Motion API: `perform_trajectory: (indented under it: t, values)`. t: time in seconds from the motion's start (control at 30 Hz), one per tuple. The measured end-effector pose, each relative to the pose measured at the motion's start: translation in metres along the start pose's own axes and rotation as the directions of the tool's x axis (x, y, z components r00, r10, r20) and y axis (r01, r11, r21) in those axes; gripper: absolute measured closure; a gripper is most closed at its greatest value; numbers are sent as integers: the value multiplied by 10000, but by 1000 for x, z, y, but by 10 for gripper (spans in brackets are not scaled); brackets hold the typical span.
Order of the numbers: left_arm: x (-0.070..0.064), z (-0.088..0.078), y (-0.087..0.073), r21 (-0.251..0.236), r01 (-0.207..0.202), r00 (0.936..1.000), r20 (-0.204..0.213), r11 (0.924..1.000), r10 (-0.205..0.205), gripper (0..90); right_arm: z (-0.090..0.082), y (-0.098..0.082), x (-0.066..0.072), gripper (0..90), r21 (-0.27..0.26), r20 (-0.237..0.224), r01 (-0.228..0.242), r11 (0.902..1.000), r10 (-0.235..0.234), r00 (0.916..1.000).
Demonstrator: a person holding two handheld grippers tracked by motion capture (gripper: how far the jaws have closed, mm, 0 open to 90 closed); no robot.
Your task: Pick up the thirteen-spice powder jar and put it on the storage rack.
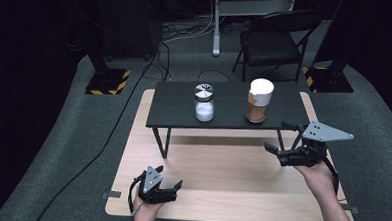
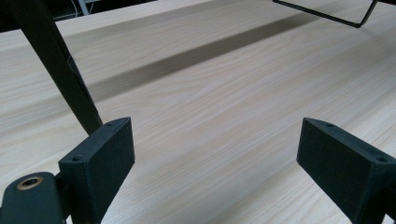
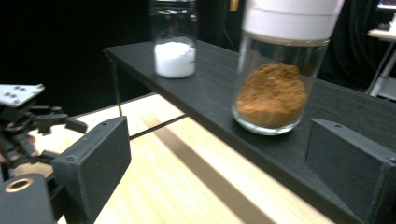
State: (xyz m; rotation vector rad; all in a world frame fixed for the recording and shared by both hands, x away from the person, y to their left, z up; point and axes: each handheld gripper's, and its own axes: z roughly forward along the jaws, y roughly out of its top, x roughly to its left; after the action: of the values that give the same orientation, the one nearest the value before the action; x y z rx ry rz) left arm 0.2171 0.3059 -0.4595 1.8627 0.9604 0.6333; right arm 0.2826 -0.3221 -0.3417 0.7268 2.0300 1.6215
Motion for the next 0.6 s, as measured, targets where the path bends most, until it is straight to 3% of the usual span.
perform_trajectory:
  t: [0.13, 0.33, 0.6]
  values:
    - [0, -1, 0, -23, 24, 10000, -21, 10000, -24, 106, -7, -20, 2, 62, -122, -394, 57, 9999, -62, 9992]
    - [0, 0, 0, 26, 14, 10000, -8, 10000, -14, 106, -10, -48, -6, 62, -151, -1180, 121, 9998, -138, 9929]
    - [0, 0, 0, 75, 54, 10000, 9, 10000, -54, 106, -17, -86, 3, 66, -285, -1041, 193, 9994, -221, 9943]
